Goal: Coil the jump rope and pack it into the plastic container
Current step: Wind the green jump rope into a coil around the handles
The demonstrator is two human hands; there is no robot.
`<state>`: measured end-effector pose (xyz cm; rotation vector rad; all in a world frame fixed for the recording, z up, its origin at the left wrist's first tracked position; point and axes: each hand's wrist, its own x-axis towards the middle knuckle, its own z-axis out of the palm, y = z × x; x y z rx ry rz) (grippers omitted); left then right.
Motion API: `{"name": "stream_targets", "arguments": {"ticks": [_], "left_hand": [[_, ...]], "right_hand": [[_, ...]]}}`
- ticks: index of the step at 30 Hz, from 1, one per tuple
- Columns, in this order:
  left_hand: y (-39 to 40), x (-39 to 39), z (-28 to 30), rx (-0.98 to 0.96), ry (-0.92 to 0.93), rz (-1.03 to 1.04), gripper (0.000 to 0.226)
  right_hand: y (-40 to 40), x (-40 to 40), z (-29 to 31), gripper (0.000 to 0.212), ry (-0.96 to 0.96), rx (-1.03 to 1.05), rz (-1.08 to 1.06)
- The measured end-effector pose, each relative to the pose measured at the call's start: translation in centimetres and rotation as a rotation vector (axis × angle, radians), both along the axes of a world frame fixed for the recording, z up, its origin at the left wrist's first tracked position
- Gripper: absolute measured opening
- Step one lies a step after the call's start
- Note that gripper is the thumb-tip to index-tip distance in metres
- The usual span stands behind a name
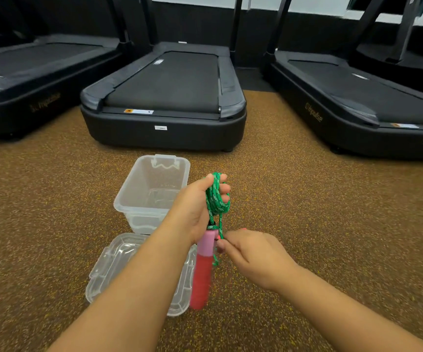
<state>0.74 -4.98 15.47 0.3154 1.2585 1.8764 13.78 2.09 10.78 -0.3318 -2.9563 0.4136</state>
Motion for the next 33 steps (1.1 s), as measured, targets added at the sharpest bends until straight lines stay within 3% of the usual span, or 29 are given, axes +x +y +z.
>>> {"name": "stream_targets", "arguments": {"ticks": [4, 10, 13, 17, 20, 23, 28, 33], "left_hand": [[0.1, 0.2, -0.1, -0.104, 0.205, -0.039, 0.049], [-0.7, 0.4, 0.0, -0.284, 0.397, -0.165, 0.084], [-1.0, 0.5, 0.0, -0.252, 0.484, -0.329, 0.075], [-1.3, 0.8, 0.6, -0.218, 0.434, -0.597, 0.06], [-1.2, 1.0, 0.4, -0.13, 0.403, -0.592, 0.039], [-1.2, 1.3, 0.4, -0.11, 0.383, -0.557, 0.034], [-1.2, 1.3, 0.0, -0.081, 0.368, -0.511, 0.034], [-0.7, 0.9, 0.6, 0.04, 0.182, -0.307, 0.036]], "right_hand": [[-0.8, -0.1, 2.3, 0.047, 0.155, 0.001, 0.007], [0.5, -0.7, 4.9, 0.026, 0.362, -0.459, -0.094], [1.5, -0.6, 5.9, 0.031, 0.398, -0.596, -0.16], [3.8, -0.7, 5.8, 0.037, 0.458, -0.58, -0.261], [4.9, -1.1, 4.2, 0.043, 0.454, -0.645, -0.295], [4.9, -1.2, 2.4, 0.054, 0.43, -0.689, -0.304], [4.6, -1.3, 0.9, 0.046, 0.452, -0.716, -0.318], [3.8, -0.9, -0.5, 0.036, 0.429, -0.734, -0.303]]}}
